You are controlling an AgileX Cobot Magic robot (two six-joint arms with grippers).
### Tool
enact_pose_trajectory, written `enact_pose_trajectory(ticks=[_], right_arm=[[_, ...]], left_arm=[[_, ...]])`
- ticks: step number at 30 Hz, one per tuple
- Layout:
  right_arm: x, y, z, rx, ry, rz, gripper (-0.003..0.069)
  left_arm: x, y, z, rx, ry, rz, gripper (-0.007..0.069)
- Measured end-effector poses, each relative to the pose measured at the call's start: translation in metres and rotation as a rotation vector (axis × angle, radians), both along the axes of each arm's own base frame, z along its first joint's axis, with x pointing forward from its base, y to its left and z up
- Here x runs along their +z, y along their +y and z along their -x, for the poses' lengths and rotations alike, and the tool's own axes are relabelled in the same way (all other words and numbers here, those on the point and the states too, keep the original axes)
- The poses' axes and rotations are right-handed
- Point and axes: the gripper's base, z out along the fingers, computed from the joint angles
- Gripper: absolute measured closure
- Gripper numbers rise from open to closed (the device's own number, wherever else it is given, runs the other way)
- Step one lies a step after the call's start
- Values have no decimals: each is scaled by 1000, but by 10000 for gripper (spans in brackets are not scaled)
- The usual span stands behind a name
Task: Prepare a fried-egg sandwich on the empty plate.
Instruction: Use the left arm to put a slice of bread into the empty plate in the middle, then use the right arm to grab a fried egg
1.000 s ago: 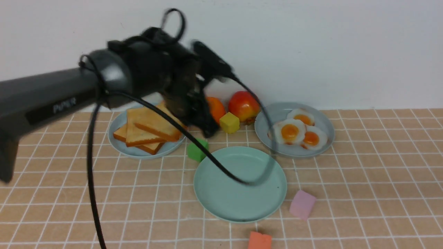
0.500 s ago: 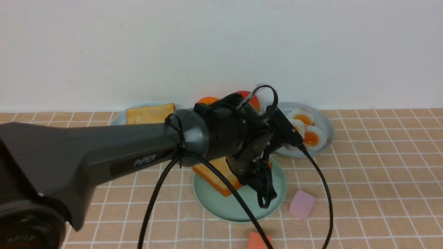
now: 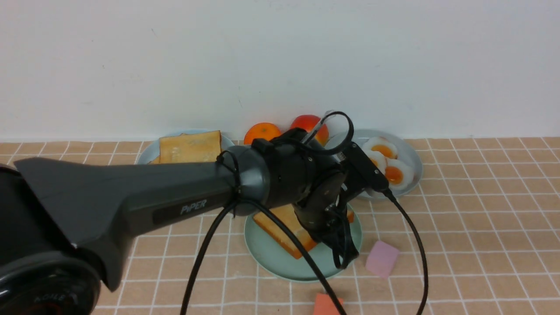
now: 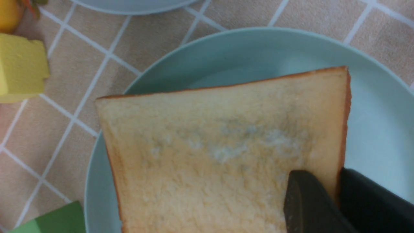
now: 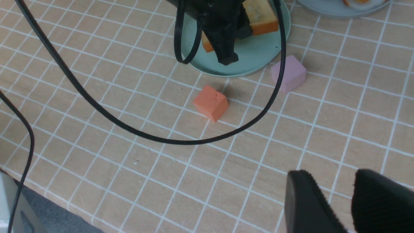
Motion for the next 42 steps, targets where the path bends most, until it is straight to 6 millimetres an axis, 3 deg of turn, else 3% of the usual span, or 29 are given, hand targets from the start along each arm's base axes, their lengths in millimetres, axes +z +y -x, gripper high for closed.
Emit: enact_pose_trajectory(ticks=[5, 8, 9, 13, 17, 18, 21, 22, 23, 24, 27, 28, 31, 34, 35, 39, 42], right_arm=[[-1, 1, -9, -43, 36, -36, 419], [-4, 4, -26, -62, 78, -41, 419], [-5, 4, -27, -63, 81, -40, 419], [-13, 9, -59, -94, 129, -41, 412], [-24, 15, -95, -143, 140, -60, 384], [-30, 17, -112, -169, 145, -74, 370], [-42, 22, -143, -200, 179, -85, 348], [-44, 23, -145, -202, 186, -83, 347], [-50, 26, -161, -210, 213, -81, 340], [-55, 28, -175, -215, 234, -75, 336], [-64, 33, -203, -219, 270, -63, 332], [-69, 36, -219, -221, 285, -57, 332], [-78, 41, -244, -228, 305, -59, 323], [-93, 47, -282, -240, 328, -57, 288], [-94, 47, -284, -242, 330, -58, 284], [-113, 38, -335, -278, 333, -58, 244], [-127, 32, -365, -299, 332, -62, 240]], left_arm=[[1, 0, 1, 11, 17, 9, 352], [11, 2, 4, 22, 25, 19, 251], [12, 2, 5, 23, 25, 21, 251], [51, 13, 16, 51, 34, 59, 196], [125, 33, 39, 129, -17, 216, 310], [157, 45, 51, 153, -55, 296, 379], [216, 74, 80, 181, -132, 441, 573], [220, 76, 82, 180, -138, 448, 573], [239, 92, 98, 179, -172, 499, 636], [252, 105, 112, 178, -196, 537, 638], [256, 126, 134, 179, -204, 577, 638], [256, 141, 150, 175, -216, 612, 638], [238, 162, 173, 180, -210, 645, 638], [211, 191, 203, 193, -223, 736, 638], [207, 191, 203, 197, -214, 727, 638], [171, 216, 230, 187, -260, 857, 638], [159, 225, 241, 166, -303, 927, 638]])
